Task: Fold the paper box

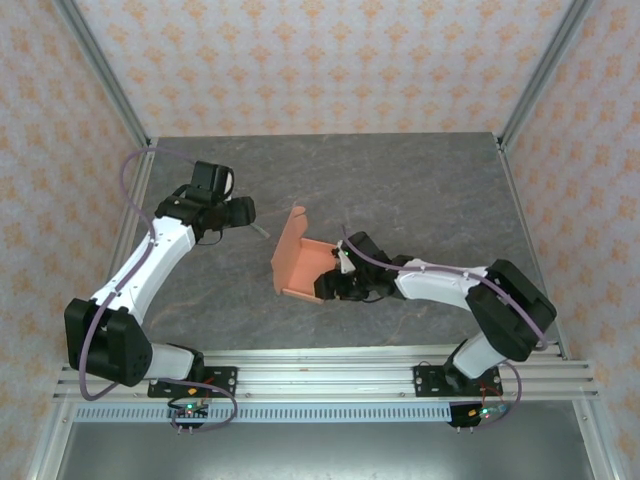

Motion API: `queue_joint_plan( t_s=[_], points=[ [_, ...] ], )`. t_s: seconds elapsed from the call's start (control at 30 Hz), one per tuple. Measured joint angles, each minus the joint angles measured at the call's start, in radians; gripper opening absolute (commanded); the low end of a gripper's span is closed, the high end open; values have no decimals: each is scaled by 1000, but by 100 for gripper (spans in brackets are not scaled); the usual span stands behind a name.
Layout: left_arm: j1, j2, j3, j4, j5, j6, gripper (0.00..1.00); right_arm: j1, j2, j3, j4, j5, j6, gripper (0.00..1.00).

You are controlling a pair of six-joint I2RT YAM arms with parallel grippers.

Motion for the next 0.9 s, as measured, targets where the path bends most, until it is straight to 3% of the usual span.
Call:
queue_joint_plan(
  t_s=[0.1, 0.23, 0.43, 0.63, 0.8, 0.9],
  points=[
    [0, -1, -4, 5, 0, 0, 60, -36, -72, 42, -100, 11, -85, 74],
    [0, -4, -4, 20, 2, 1, 60, -145, -108, 135, -213, 3, -213, 72],
    [0, -12, -35, 42, 40, -9, 60, -292, 96, 376, -297, -78, -383, 64],
    [0, -63, -90, 41, 188, -47, 61, -303, 302, 518, -315, -119, -431, 60],
    [-17, -148, -102, 41, 293, -79, 63, -301, 322, 521, -341, -109, -438, 60],
    [-74, -148, -85, 28, 315, -82, 63, -301, 322, 521, -347, -98, -438, 60]
  ],
)
